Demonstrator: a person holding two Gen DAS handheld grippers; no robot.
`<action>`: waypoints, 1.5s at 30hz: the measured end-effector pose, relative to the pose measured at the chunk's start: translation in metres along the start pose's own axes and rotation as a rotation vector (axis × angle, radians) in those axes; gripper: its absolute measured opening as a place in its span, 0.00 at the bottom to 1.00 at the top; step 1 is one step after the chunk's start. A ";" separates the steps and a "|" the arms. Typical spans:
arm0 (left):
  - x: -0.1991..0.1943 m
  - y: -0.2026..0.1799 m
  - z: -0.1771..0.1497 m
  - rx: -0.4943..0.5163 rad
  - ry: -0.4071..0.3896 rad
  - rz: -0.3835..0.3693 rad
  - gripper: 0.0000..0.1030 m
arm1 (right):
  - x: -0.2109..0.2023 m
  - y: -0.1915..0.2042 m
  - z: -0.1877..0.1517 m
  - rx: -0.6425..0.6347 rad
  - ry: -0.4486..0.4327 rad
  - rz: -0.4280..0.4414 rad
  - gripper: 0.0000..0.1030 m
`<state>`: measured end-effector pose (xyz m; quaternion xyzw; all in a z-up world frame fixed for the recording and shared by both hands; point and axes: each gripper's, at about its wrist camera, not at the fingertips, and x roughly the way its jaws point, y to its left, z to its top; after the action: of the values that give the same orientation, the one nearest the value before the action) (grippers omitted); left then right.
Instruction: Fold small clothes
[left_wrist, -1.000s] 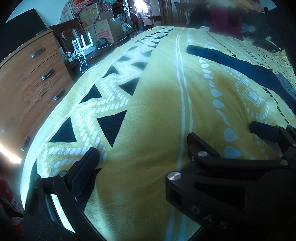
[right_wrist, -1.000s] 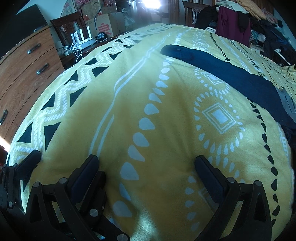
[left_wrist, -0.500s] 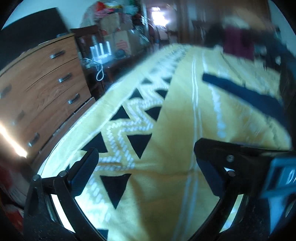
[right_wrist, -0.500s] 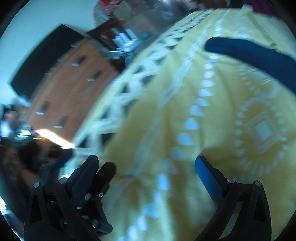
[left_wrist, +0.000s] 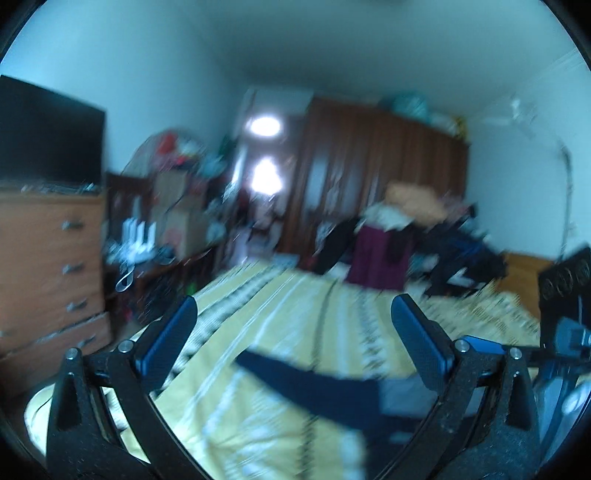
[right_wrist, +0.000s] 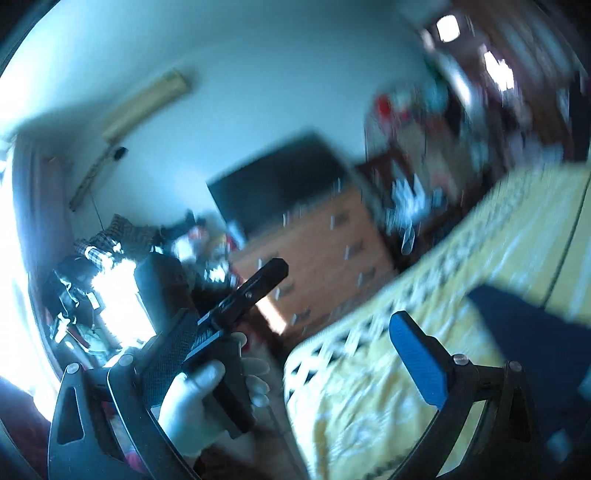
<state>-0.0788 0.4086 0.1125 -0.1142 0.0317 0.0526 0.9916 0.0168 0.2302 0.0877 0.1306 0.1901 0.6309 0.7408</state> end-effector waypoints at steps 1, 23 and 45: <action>-0.003 -0.023 0.016 -0.028 -0.034 -0.009 1.00 | -0.038 0.009 0.009 -0.030 -0.083 -0.018 1.00; 0.176 -0.295 -0.305 0.371 0.933 -0.196 1.00 | -0.700 -0.217 -0.187 0.795 -0.196 -1.283 1.00; 0.164 -0.294 -0.369 0.394 0.977 -0.130 1.00 | -0.864 -0.418 -0.199 0.919 -0.171 -1.425 0.59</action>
<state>0.0983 0.0551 -0.1925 0.0611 0.4922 -0.0752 0.8651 0.1846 -0.7003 -0.1705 0.3147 0.4073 -0.1379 0.8462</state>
